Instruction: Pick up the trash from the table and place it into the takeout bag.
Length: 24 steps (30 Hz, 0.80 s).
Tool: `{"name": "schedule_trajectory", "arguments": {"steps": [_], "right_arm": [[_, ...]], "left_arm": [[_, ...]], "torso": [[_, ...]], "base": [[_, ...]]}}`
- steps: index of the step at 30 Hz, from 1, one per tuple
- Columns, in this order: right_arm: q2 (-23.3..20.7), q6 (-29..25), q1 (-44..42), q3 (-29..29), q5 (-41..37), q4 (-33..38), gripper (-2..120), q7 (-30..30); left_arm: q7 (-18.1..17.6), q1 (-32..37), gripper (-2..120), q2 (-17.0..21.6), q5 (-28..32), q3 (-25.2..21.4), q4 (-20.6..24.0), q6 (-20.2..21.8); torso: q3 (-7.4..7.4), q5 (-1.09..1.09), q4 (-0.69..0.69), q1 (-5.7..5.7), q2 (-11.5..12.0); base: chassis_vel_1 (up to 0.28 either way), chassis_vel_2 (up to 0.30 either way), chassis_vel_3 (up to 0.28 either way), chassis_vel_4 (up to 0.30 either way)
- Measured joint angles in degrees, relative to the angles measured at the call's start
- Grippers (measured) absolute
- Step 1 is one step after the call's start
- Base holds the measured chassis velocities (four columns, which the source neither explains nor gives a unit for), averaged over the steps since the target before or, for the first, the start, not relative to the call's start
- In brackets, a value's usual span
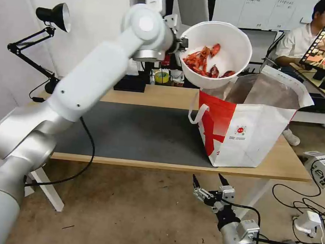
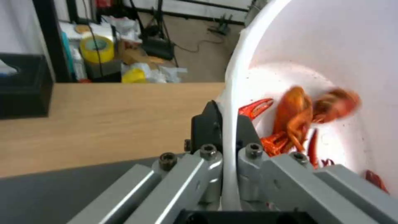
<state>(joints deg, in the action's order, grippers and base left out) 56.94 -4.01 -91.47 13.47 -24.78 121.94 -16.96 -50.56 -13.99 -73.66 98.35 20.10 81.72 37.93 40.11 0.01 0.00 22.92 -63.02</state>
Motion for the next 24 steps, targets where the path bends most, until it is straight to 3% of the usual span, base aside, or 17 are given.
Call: {"name": "schedule_trajectory", "arguments": {"steps": [9,24], "right_arm": [[0.0,0.0,0.0,0.0,0.0,0.0,100,0.0],[0.0,0.0,0.0,0.0,0.0,0.0,100,0.0]], "left_arm": [[0.35,0.7,0,-1.82,-2.59,1.65,-0.65,-1.78],[0.03,-0.16,0,-8.12,-4.73,3.61,-3.24,-3.4]], "torso": [[0.0,0.0,0.01,0.0,0.0],[0.0,0.0,0.0,0.0,0.0]], "base": [[0.0,0.0,0.0,0.0],[0.0,0.0,0.0,0.0]]}}
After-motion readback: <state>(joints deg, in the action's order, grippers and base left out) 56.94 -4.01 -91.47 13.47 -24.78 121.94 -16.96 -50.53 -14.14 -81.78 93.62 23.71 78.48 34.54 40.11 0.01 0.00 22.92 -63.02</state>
